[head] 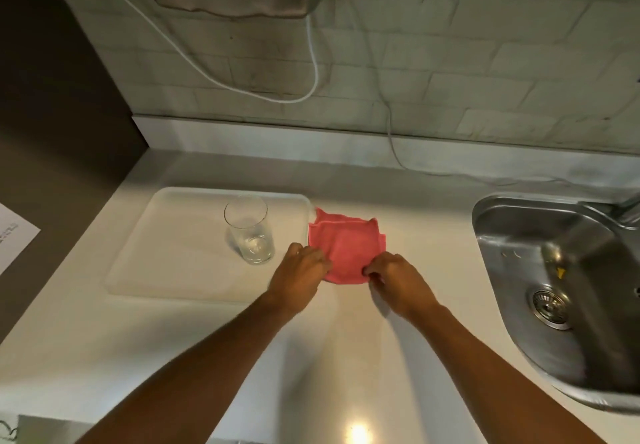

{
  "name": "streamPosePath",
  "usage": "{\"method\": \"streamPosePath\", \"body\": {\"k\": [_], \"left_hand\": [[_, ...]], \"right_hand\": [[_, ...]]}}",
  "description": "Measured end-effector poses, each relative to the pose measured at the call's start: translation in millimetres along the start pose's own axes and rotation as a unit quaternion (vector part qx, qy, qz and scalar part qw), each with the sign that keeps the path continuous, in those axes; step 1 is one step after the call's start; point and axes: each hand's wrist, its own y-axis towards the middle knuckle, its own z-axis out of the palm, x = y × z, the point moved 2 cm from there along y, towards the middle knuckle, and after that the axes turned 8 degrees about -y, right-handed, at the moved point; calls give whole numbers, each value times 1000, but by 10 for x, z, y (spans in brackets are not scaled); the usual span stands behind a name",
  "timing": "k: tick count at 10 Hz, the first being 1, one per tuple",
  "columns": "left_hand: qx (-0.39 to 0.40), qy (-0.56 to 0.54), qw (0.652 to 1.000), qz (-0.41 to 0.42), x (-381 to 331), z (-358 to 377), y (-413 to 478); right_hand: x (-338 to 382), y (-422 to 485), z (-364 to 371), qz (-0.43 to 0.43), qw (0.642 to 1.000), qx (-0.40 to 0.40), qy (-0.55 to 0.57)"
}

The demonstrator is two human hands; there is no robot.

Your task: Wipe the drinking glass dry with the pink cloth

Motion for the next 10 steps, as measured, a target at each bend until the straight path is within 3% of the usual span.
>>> {"method": "streamPosePath", "body": {"k": [2,4,8,9,10], "left_hand": [[-14,34,999,31,-31,37,-226],[-45,25,998,41,-25,59,-381],[-29,-20,998,51,-53,137,-530],[-56,-20,995,74,-72,123,-615],[-136,-118,982,60,-115,74,-605]], "right_hand": [[20,-131,56,-35,997,-2,-67],[82,-323,84,-58,996,-18,-65],[143,-481,77,-42,994,10,-98],[175,-472,71,-21,995,33,-93],[256,-407,24,-5,997,9,-79]]}}
